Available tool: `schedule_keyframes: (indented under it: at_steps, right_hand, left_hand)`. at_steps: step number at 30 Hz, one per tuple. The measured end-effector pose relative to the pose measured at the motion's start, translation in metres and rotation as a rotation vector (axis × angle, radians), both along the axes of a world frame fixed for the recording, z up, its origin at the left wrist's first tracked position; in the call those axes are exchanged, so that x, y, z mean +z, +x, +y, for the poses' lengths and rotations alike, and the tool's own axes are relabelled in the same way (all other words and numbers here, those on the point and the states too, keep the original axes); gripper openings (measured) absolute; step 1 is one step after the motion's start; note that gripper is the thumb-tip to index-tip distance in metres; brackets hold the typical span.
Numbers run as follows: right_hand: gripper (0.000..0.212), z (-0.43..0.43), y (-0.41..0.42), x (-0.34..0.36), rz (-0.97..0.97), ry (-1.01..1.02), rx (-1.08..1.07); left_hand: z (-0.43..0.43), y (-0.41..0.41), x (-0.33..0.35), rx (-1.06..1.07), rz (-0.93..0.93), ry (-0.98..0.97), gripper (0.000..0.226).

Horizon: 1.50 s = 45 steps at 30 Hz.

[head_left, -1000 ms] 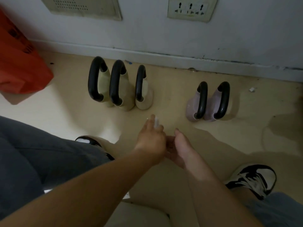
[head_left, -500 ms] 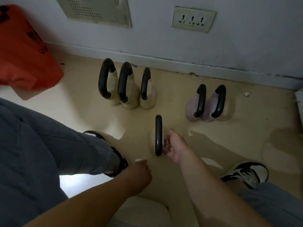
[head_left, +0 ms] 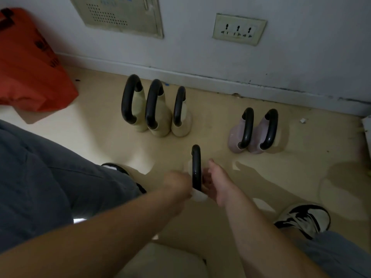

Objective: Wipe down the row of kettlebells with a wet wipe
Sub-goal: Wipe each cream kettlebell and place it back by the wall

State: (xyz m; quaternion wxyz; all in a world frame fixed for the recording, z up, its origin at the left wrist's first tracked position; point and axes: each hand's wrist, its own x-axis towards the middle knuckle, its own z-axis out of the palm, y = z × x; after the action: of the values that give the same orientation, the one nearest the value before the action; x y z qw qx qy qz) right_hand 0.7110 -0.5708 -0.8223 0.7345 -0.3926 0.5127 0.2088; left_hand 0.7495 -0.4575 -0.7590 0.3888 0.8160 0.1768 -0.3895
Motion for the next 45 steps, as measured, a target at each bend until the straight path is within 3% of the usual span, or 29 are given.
schedule_keyframes:
  at_steps: [3, 5, 8, 10, 12, 14, 22, 24, 27, 30, 32, 37, 42, 44, 45]
  right_hand:
    - [0.055, -0.002, 0.008, -0.003, 0.042, -0.058, -0.013]
    - [0.044, -0.003, 0.014, -0.007, 0.066, -0.155, 0.021]
    - [0.015, -0.002, 0.013, -0.019, 0.096, -0.300, 0.057]
    - [0.017, 0.002, 0.007, -0.033, 0.057, -0.289, 0.010]
    - [0.023, 0.007, 0.000, -0.043, 0.012, -0.269, -0.052]
    - [0.024, 0.008, -0.004, -0.051, 0.015, -0.282, -0.072]
    - [0.017, -0.005, 0.000, -0.064, 0.021, -0.388, 0.071]
    - [0.014, -0.005, 0.003, -0.061, 0.025, -0.391, 0.080]
    - [0.012, -0.005, 0.003, -0.055, 0.021, -0.395, 0.083]
    - [0.014, -0.003, 0.004, -0.050, 0.029, -0.369, 0.048]
    - [0.014, -0.001, 0.003, -0.048, 0.029, -0.353, 0.013]
    - [0.008, 0.004, -0.006, -0.035, 0.008, -0.324, -0.054]
    - [0.017, 0.006, -0.012, -0.037, 0.054, -0.205, -0.137]
    - [0.013, 0.006, -0.014, -0.036, 0.057, -0.190, -0.168]
    - [0.014, 0.008, -0.014, -0.037, 0.052, -0.198, -0.168]
  left_hand:
    - [0.007, 0.045, 0.017, 0.147, -0.162, -0.164, 0.033]
    - [0.006, 0.060, 0.016, 0.205, -0.257, -0.192, 0.030]
    - [-0.004, 0.072, -0.001, 0.049, -0.471, -0.184, 0.026]
    - [-0.014, 0.083, -0.012, -0.216, -0.651, -0.066, 0.030]
    - [-0.027, 0.087, -0.027, -0.520, -0.602, 0.000, 0.034]
    - [-0.039, 0.084, -0.041, -0.716, -0.425, 0.002, 0.040]
    - [-0.070, 0.108, -0.052, -0.732, -0.108, 0.125, 0.038]
    - [-0.066, 0.100, -0.051, -0.757, -0.200, 0.127, 0.037]
    - [-0.040, 0.065, -0.047, -0.771, -0.528, 0.046, 0.033]
    - [-0.004, 0.026, -0.046, -0.936, -0.886, -0.035, 0.033]
    - [0.012, 0.006, -0.053, -1.029, -1.025, -0.041, 0.041]
    - [0.037, -0.031, -0.062, -1.133, -0.995, -0.070, 0.045]
    - [0.090, -0.061, -0.076, -1.449, -1.023, -0.140, 0.017]
    - [0.109, -0.061, -0.076, -1.395, -0.872, -0.043, 0.005]
    - [0.109, -0.056, -0.074, -1.266, -0.794, 0.039, 0.009]
